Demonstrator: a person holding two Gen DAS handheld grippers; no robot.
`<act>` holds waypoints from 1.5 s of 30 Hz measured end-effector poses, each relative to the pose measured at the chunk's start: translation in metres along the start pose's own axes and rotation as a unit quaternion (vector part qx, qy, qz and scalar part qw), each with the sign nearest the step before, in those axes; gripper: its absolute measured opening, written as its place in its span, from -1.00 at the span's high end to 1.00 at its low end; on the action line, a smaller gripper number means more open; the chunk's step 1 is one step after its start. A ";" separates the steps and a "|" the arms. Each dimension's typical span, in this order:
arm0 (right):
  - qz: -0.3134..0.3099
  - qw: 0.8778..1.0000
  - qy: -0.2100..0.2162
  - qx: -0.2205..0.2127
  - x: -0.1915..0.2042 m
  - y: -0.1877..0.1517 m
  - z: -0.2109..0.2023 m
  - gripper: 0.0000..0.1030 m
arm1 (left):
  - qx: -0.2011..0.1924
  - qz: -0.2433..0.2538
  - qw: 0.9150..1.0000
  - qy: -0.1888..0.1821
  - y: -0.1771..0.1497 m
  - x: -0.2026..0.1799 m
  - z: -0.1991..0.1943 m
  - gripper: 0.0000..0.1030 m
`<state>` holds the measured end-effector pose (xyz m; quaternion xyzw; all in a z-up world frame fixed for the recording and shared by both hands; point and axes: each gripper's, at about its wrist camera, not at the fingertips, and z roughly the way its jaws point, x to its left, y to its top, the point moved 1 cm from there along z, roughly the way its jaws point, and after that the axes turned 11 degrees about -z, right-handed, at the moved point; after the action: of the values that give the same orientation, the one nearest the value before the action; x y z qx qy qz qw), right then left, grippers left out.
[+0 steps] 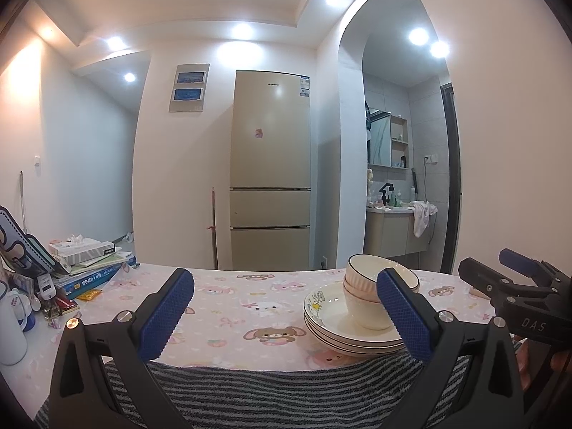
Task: Organize plates and bowls
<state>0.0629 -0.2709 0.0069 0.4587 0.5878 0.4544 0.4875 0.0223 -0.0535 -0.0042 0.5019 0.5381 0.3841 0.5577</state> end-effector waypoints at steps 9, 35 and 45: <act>0.001 1.000 -0.001 0.001 0.000 0.000 0.000 -1.00 | 0.000 0.000 1.000 0.000 0.000 0.000 0.000 -1.00; 0.002 1.000 -0.001 0.002 0.001 0.000 0.001 -1.00 | -0.004 -0.004 1.000 0.000 0.002 -0.001 -0.003 -1.00; 0.003 1.000 -0.002 0.001 0.001 0.000 0.000 -1.00 | -0.004 -0.004 1.000 0.000 0.001 -0.001 -0.003 -1.00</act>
<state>0.0630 -0.2701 0.0069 0.4618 0.5859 0.4546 0.4866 0.0194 -0.0539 -0.0029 0.4975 0.5383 0.3845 0.5611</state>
